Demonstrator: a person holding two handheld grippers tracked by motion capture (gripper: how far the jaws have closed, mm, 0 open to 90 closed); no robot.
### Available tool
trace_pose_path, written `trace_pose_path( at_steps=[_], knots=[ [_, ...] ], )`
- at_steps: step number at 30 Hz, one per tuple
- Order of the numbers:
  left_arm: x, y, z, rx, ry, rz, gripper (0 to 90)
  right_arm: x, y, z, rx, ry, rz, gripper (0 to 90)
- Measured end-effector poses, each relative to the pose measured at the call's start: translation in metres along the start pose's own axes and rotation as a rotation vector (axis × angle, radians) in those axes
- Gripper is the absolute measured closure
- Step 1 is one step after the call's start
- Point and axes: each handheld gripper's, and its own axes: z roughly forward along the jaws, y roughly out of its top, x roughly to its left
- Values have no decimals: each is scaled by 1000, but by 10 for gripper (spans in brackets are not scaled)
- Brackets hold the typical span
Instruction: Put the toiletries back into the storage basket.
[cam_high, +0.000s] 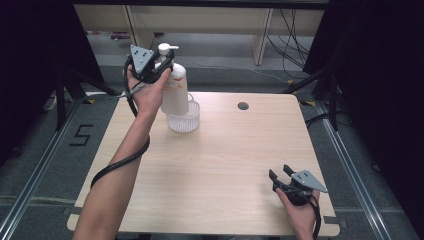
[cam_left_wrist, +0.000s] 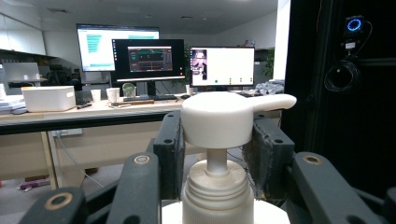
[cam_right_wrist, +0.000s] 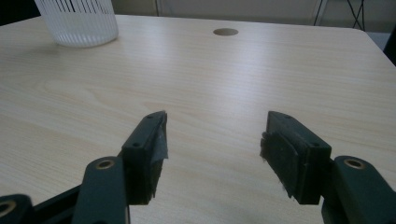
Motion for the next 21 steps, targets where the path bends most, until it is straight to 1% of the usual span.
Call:
trace_pose_path(
  at_steps=[1,3,8,10,21],
  knots=[
    [-1,-1,0,7,4,-15,592,-1,0,0,5,-4,-14,402],
    [-1,-2,3,10,0,-15,592,-1,0,1,-16,-5,-9,402],
    [0,-5,8,22,0,-22,592,-1,0,1,-18,0,-12,402],
    [0,-7,10,27,-2,-21,592,-2,1,-1,4,12,-7,402],
    [-1,-11,19,37,-7,-24,592,-2,0,-1,2,12,-7,401]
  ],
)
